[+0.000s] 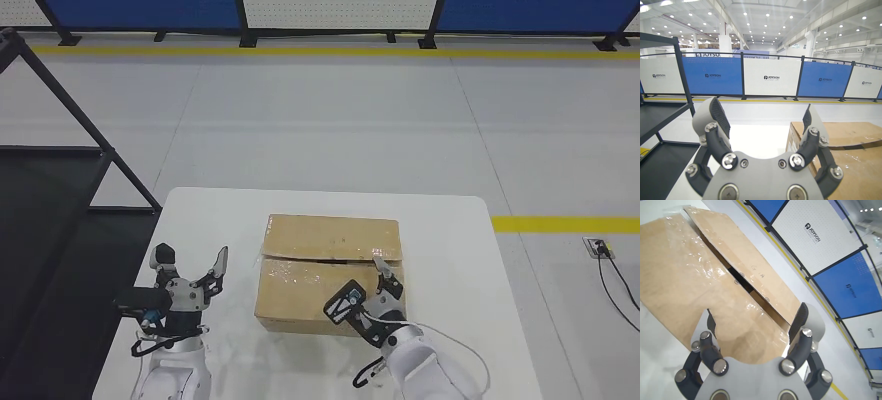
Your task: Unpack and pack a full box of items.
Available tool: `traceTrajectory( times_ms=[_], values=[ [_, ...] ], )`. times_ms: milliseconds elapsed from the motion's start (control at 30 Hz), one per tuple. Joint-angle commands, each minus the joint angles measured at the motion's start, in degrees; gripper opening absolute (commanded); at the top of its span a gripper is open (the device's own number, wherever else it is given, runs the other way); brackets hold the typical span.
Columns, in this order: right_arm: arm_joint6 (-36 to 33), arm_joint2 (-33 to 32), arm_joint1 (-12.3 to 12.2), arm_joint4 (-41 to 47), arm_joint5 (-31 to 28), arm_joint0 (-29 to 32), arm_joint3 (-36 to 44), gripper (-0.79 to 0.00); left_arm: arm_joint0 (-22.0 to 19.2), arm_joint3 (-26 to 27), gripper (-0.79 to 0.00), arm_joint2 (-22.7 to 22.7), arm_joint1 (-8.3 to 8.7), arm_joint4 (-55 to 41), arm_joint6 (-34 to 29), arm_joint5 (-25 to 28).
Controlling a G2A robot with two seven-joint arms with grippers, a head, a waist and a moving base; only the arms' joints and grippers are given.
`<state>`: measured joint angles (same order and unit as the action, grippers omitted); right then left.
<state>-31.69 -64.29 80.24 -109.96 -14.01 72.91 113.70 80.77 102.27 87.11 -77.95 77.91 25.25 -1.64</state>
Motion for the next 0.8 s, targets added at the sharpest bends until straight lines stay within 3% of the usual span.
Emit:
traceTrajectory(
  times_ms=[0,300,333,433,467,767],
  values=[
    [0.15,-1.81,-0.10,5.22,-3.14,-0.47,-0.48,0.000,0.01,-0.02,0.000,0.01,0.00,0.05,0.14,0.03],
    [-1.18,-6.30,-0.43,19.50,-11.46,-2.68,-3.97,0.000,-0.01,0.00,0.000,-0.01,-0.01,0.18,0.13,-0.08],
    [-1.21,-6.63,-0.49,20.68,-12.25,-2.91,-4.24,-0.031,-0.01,0.00,0.000,-0.02,-0.01,0.18,0.12,-0.09],
    [-0.98,-7.40,-0.71,22.98,-14.17,-3.30,-4.67,-0.354,-0.03,0.01,0.000,-0.01,-0.01,0.26,0.08,-0.16],
    [-0.91,-7.64,-0.78,23.45,-14.54,-3.36,-4.72,-0.400,-0.01,0.00,0.000,-0.02,-0.01,0.27,-0.01,-0.20],
    [-0.63,-8.32,-1.40,24.81,-16.29,-3.08,-4.06,-0.646,-0.12,-0.01,0.000,-0.15,-0.04,0.30,-0.14,-0.33]
  ],
)
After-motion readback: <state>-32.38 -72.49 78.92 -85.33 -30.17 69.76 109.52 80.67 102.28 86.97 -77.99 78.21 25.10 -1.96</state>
